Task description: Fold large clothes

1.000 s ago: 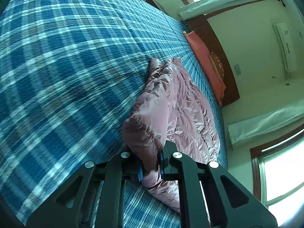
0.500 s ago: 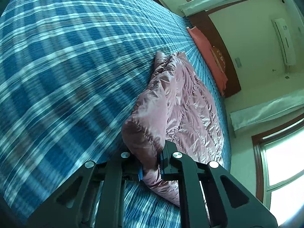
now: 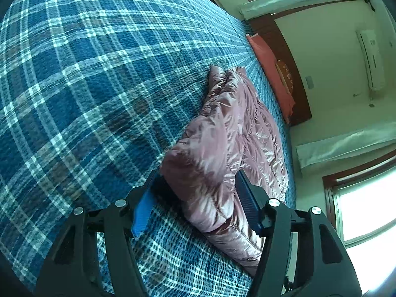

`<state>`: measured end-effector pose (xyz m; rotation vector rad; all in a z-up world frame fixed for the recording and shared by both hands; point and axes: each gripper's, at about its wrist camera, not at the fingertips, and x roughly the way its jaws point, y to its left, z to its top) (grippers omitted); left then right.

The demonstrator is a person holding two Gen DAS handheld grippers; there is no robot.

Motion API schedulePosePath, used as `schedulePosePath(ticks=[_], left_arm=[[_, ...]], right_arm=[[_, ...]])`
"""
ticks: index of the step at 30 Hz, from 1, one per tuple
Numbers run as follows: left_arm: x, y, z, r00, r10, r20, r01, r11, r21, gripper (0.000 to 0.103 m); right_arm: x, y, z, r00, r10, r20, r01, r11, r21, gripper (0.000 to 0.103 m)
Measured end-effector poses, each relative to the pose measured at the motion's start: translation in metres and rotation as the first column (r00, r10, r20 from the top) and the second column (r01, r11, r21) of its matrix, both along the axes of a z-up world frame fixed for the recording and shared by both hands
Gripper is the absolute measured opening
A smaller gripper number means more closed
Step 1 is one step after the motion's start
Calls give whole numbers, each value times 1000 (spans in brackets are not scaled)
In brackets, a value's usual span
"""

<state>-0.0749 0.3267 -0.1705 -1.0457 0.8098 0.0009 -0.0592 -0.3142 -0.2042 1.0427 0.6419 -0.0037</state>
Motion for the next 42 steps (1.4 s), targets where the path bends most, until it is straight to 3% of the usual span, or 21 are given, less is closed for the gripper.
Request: schedulePosePath(ticks=[5,6,11,14,19,26,33,36,37,42], left_arm=[[-4,14,-2,997,83,-6,-83,997,-8,62],[-4,16,-3,996,90,-11,-90,996,0,59],[3,15,-6,997,72,-36,-70,996,51,29],[3,17,-8,997,65,-34,-63,997,46,23],[4,14,-3,998,49,-33,-47,997,58,24],[1,18,15,995,85,-44,-77,984,163,47],[0,27,24,994,81,-74,-62,970,237,50],[2,28,33,992,77,-97,-42,945,325,50],[3,27,37,990,81,-111,-33,925,378,50],[2,20,65,987,94,-128,4,791,612,50]], right_arm=[[2,-13,-9,1000,-19,-10,19,1000,18,64],[2,-14,-10,1000,-21,-14,22,1000,12,60],[2,-16,-20,1000,10,-24,-9,1000,28,32],[1,-16,-24,1000,10,-23,-9,999,38,30],[-4,-19,-26,1000,13,-14,-12,998,68,30],[-15,-35,-28,1000,-2,-18,3,997,77,32],[-27,-49,-20,998,-11,-55,13,999,42,40],[-31,-54,-14,997,-16,-82,16,1000,-2,42],[-33,-56,-10,995,-21,-99,17,999,-36,42],[-31,-56,15,979,-74,-189,29,972,-231,42]])
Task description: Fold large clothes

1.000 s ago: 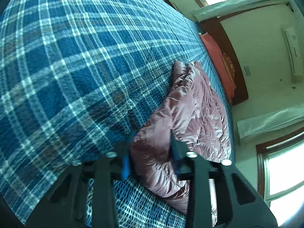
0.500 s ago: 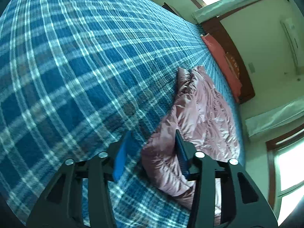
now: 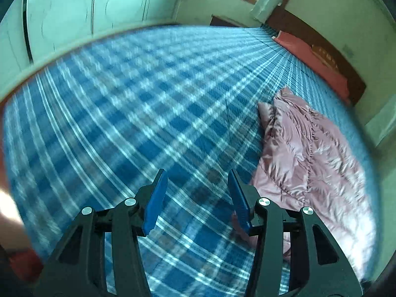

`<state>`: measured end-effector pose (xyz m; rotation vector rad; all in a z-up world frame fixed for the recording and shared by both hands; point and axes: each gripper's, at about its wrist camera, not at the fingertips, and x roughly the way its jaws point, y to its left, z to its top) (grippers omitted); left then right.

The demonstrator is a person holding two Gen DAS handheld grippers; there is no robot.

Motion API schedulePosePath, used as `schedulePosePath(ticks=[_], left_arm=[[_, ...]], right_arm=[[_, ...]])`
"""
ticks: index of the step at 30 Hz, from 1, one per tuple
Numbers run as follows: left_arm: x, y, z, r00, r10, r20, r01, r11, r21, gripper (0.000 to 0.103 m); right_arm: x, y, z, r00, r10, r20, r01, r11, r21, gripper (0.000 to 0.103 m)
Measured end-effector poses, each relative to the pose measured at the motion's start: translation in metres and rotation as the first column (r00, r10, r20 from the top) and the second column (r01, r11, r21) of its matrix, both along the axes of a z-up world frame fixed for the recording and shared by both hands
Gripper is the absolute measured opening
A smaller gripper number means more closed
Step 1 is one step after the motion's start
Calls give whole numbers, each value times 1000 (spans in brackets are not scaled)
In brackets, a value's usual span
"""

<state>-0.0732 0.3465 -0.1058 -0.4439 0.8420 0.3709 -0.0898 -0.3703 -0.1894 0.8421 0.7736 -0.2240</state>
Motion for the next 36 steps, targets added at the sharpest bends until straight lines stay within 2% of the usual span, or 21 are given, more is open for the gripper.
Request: schedulePosePath(ticks=[2,6,9,12,15,18,19,21,25,27,30,33,36], left_arm=[[2,-13,16,999,-34,7,33,993,116,50],[9,-49,41,993,-118,9,110,948,299,50],[16,-76,51,983,-185,12,170,926,337,50],[33,-118,54,963,-268,-17,253,882,398,50],[54,-151,50,947,-317,-51,308,853,422,50],[75,-181,42,937,-340,-82,339,825,452,50],[83,-193,38,932,-350,-92,350,809,472,51],[98,-211,28,925,-359,-124,371,782,501,51],[117,-226,1,912,-362,-192,408,762,502,50],[119,-228,-11,905,-368,-211,424,761,491,43],[119,-230,-23,903,-375,-211,430,756,493,41],[119,-235,-15,894,-390,-220,446,733,514,38],[125,-234,6,904,-396,-160,419,752,509,38]], right_arm=[[4,6,10,1000,13,-26,-14,998,-64,42],[18,34,40,996,70,-49,-80,970,-228,42],[34,67,59,988,146,-49,-154,937,-315,42],[60,117,76,965,253,-66,-256,867,-427,42],[88,161,84,931,357,-78,-351,816,-459,42],[116,196,86,904,416,-98,-408,771,-490,42],[129,213,83,891,438,-119,-433,742,-512,42],[143,233,77,876,458,-149,-461,709,-534,42],[163,265,49,844,483,-235,-523,641,-561,42],[169,270,29,836,477,-271,-537,615,-577,42],[170,268,18,833,479,-277,-544,618,-567,42],[172,267,31,825,487,-285,-557,618,-555,42],[186,261,51,850,473,-233,-515,648,-561,42]])
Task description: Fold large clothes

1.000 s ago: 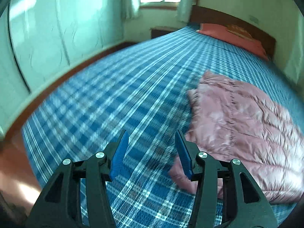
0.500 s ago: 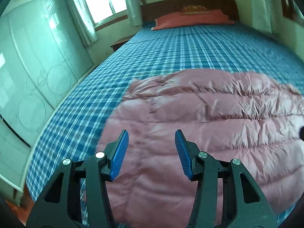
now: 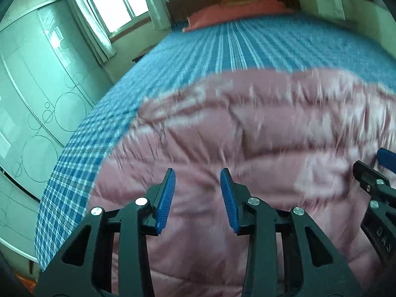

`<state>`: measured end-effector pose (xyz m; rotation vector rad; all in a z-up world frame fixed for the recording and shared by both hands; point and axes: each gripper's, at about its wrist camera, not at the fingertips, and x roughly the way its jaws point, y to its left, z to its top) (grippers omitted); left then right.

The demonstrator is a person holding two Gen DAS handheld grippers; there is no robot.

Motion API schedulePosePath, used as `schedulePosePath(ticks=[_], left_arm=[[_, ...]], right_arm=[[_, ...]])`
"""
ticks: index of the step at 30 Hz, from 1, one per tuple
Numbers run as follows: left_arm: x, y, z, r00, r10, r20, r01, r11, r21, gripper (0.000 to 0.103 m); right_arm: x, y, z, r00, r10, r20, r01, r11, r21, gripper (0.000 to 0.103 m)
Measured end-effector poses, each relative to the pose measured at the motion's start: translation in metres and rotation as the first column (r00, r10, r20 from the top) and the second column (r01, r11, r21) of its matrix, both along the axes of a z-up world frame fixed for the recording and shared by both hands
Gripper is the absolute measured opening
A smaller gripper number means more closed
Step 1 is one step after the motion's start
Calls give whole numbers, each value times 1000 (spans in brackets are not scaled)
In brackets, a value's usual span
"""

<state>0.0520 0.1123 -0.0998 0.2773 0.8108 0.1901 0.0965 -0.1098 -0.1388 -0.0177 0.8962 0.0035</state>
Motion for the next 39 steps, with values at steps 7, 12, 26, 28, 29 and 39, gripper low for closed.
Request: schedulePosePath(ticks=[7,12,26,28,29,39], left_arm=[[42,-13,-11,1000,2,-23,-2,1000,0,39],[44,-15,-24,998,-8,-68,7,1000,-11,37],[27,7,-29,998,37,-44,-39,998,-49,38],[27,12,-30,998,45,-42,-48,996,-72,39],[26,14,-30,998,44,-40,-47,996,-74,39],[22,26,-22,998,34,-48,-39,993,-108,39]], right_arm=[[45,8,-18,999,4,-32,-4,1000,9,42],[47,10,-23,999,9,-44,-8,1000,20,42],[18,28,-18,999,32,5,-32,999,13,42],[14,33,-18,999,37,7,-37,999,-4,42],[15,36,-27,999,43,-14,-43,999,-12,42],[12,35,-44,999,40,13,-40,999,-16,42]])
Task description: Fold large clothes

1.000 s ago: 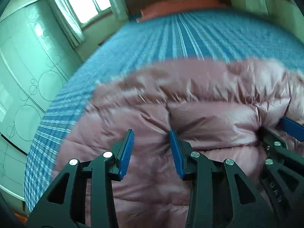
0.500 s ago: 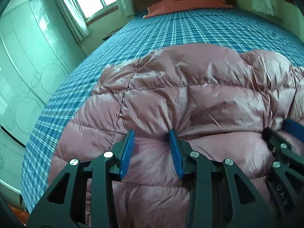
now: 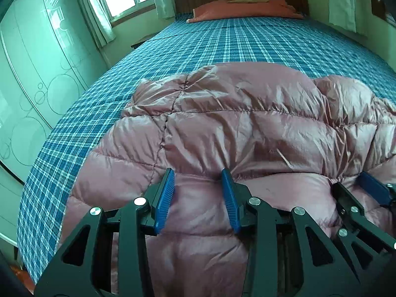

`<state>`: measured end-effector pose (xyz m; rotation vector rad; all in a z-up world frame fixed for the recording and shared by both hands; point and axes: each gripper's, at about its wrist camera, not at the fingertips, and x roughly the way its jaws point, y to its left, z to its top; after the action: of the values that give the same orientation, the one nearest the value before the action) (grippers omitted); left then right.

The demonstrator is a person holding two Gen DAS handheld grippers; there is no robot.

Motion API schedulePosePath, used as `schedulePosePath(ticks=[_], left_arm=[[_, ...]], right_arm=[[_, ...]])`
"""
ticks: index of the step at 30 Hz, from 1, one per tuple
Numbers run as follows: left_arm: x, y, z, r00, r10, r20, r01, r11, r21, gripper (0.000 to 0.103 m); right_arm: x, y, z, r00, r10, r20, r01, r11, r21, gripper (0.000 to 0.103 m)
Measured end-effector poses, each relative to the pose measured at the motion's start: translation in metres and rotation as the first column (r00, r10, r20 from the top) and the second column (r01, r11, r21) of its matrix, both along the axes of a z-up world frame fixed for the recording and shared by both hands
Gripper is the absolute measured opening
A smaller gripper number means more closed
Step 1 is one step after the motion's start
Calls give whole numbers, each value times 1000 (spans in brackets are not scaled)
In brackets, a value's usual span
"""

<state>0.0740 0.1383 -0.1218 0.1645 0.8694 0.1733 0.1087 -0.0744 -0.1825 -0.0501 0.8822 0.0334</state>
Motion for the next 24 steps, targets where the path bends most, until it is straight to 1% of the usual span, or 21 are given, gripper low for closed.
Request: schedulePosePath(ticks=[3,5,11,15,17,18,20,21,22,23,24], left_arm=[[-9,12,7,1000,15,6,-15,1000,-18,41],[-18,26,12,999,44,10,-43,998,-41,45],[-43,72,25,989,147,19,-145,985,-92,45],[-64,107,30,972,233,23,-228,963,-143,46],[-73,123,30,965,261,21,-252,948,-195,47],[-76,130,30,962,271,17,-261,939,-224,51],[-81,149,24,956,293,-11,-279,899,-338,55],[-81,159,19,954,298,-41,-288,866,-409,55],[-81,171,11,949,305,-84,-305,808,-504,55],[-82,179,4,943,313,-114,-320,755,-573,55],[-82,185,-2,937,319,-140,-332,696,-637,55]], right_arm=[[1,0,1,1000,1,10,-1,1000,-10,42],[-2,2,0,1000,0,15,0,1000,-14,42],[-7,5,-1,1000,-1,25,1,1000,-16,42],[-8,4,-1,1000,-1,29,1,1000,-14,42],[-9,4,-1,1000,-1,31,1,1000,-13,42],[-9,4,-1,999,-1,32,1,1000,-11,42],[-9,4,-1,999,-1,34,1,1000,-10,42],[-9,4,-1,999,-1,34,1,1000,-10,42],[-10,4,-1,999,-1,35,1,1000,-10,42],[-10,4,-1,999,-1,35,1,1000,-10,42],[-9,3,-1,999,-1,34,1,1000,-10,42]])
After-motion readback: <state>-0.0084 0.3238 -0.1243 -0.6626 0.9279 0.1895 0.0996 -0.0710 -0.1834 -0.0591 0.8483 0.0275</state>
